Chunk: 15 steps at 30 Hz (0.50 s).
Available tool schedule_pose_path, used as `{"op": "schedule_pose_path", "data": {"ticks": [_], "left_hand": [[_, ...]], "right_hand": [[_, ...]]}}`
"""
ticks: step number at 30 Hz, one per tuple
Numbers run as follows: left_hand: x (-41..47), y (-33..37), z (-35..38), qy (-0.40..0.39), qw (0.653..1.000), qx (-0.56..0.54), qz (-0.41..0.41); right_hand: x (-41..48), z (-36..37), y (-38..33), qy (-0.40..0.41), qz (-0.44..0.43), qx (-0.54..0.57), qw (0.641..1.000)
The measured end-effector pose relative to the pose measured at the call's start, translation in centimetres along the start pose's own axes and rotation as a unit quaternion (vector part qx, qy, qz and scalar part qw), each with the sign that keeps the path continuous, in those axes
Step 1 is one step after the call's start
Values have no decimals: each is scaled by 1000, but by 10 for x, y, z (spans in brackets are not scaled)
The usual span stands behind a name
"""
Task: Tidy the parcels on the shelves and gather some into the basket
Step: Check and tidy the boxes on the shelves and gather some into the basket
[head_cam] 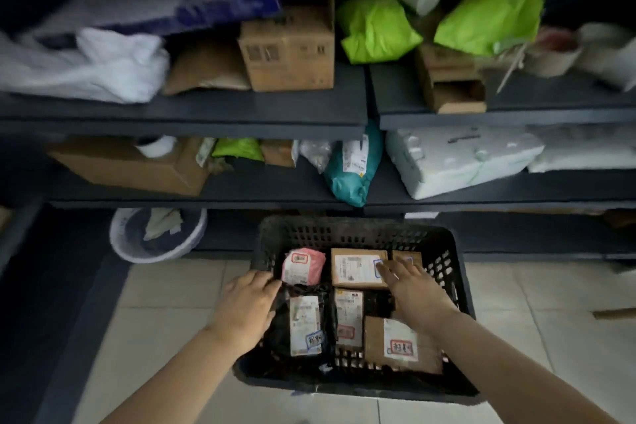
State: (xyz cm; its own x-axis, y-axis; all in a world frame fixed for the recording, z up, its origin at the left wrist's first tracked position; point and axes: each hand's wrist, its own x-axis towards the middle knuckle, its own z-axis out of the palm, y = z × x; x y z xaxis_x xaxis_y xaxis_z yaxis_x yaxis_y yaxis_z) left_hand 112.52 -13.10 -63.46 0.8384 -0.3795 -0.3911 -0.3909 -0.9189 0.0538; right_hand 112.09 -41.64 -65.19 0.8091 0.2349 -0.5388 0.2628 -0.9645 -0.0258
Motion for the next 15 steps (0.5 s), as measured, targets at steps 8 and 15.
{"op": "schedule_pose_path", "data": {"ticks": [8, 15], "left_hand": [[-168, -74, -118, 129, 979, 8, -158], [-363, -142, -174, 215, 924, 73, -309]], "right_hand": [[-47, -182, -125, 130, -120, -65, 982], [-121, -274, -298, 231, -251, -105, 934]]}}
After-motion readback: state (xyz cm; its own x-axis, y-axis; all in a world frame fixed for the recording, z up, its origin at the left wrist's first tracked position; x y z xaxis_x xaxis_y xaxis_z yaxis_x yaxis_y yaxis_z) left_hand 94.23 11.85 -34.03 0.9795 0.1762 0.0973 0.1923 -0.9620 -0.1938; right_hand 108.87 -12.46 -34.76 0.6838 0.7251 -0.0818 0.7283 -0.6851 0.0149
